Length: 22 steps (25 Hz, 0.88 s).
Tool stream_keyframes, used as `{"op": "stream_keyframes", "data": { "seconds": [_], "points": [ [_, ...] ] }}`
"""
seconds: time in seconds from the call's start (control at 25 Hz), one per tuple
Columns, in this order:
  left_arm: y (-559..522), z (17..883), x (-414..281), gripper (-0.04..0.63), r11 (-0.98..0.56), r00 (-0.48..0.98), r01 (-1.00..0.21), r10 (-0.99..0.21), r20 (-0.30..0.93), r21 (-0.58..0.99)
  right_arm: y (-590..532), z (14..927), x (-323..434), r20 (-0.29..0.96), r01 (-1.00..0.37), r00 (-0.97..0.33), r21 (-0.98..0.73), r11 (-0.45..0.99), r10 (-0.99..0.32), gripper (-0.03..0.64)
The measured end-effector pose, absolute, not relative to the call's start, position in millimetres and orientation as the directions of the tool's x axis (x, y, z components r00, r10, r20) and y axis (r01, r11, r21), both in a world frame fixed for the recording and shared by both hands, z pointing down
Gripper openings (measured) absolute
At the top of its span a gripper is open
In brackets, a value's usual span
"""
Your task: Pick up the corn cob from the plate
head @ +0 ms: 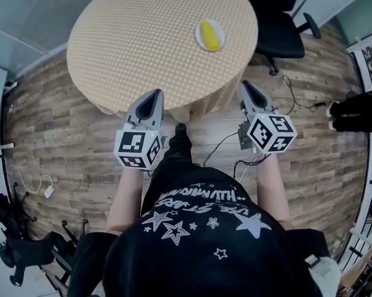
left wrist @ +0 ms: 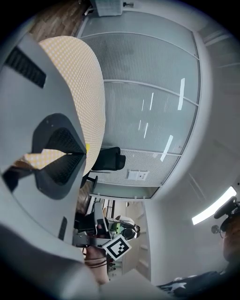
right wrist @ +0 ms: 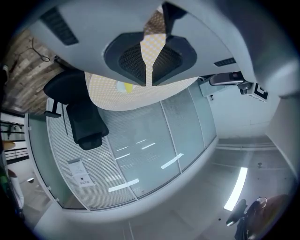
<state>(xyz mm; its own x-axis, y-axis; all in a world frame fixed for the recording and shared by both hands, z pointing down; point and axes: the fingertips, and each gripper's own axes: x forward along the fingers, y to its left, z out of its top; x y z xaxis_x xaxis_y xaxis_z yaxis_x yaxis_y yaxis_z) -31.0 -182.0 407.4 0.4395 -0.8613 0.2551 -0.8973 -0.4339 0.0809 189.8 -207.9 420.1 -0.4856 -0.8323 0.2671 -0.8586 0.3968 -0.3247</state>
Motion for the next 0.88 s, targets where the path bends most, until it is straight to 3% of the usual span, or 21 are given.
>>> {"op": "stream_keyframes", "data": {
  "seconds": [0.48,0.88],
  "points": [
    [-285,415,-64,0.006,-0.441,0.452,-0.891,-0.845,0.286,0.106,-315,426,166,0.334,-0.877,-0.454,-0.332,0.348,-0.826,0.054],
    [-354,428,-92,0.006,-0.466,0.480,-0.876,-0.818,0.317,0.124,-385,460,130,0.500,-0.887,-0.456,-0.319,0.333,-0.736,0.055]
  ]
}}
